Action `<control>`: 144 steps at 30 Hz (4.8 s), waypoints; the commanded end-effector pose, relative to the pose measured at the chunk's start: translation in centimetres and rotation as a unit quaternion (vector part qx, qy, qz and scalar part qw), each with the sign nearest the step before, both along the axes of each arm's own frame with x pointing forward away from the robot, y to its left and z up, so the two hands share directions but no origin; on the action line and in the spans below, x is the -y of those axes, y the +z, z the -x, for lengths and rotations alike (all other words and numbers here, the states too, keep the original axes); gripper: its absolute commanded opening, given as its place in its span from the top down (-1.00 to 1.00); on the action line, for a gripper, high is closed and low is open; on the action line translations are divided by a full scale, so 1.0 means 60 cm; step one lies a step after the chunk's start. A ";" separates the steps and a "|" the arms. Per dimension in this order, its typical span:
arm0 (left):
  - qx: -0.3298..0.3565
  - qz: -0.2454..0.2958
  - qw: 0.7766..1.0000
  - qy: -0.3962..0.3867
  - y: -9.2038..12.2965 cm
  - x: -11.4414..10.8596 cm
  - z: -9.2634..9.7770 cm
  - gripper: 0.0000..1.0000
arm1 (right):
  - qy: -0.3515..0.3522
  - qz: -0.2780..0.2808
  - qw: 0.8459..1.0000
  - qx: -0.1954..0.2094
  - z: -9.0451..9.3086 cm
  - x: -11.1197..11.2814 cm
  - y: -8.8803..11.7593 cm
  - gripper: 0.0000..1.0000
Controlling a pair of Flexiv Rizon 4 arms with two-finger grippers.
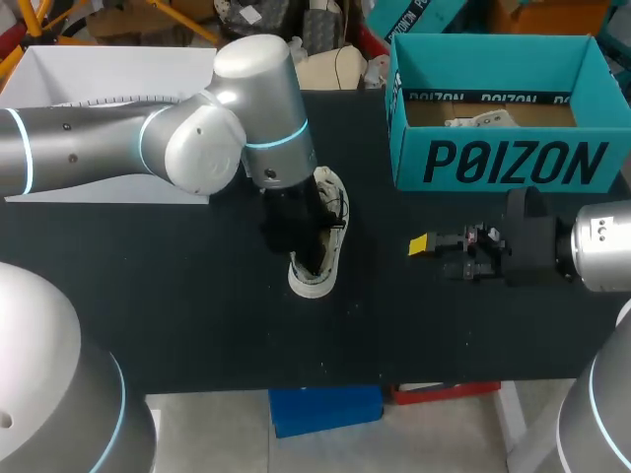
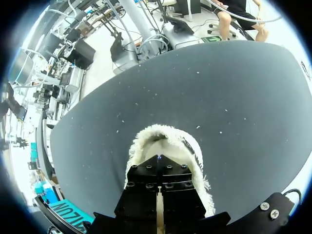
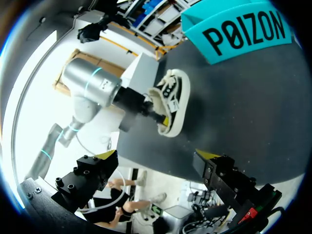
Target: Take the shoe out of the shoebox, open the shoe tongue, remove and reinsert the insole, then place the shoe into the shoebox
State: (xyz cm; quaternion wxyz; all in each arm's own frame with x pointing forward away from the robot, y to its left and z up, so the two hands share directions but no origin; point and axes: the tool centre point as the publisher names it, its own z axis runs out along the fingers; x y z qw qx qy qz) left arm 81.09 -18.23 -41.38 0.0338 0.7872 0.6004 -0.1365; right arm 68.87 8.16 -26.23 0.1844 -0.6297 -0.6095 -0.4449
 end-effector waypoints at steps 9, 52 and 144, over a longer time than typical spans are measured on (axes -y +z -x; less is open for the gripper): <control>0.038 -0.023 0.999 -0.002 0.027 -0.025 -0.013 1.00 | 0.000 0.000 1.000 -0.001 0.000 0.000 0.001 -1.00; -0.005 -0.041 0.998 -0.041 -0.034 -0.013 0.017 1.00 | 0.000 0.000 1.000 -0.001 0.000 0.000 0.001 -1.00; -0.061 0.087 0.937 0.333 0.082 -0.010 -0.123 1.00 | 0.000 0.000 1.000 -0.001 0.000 0.000 0.001 -1.00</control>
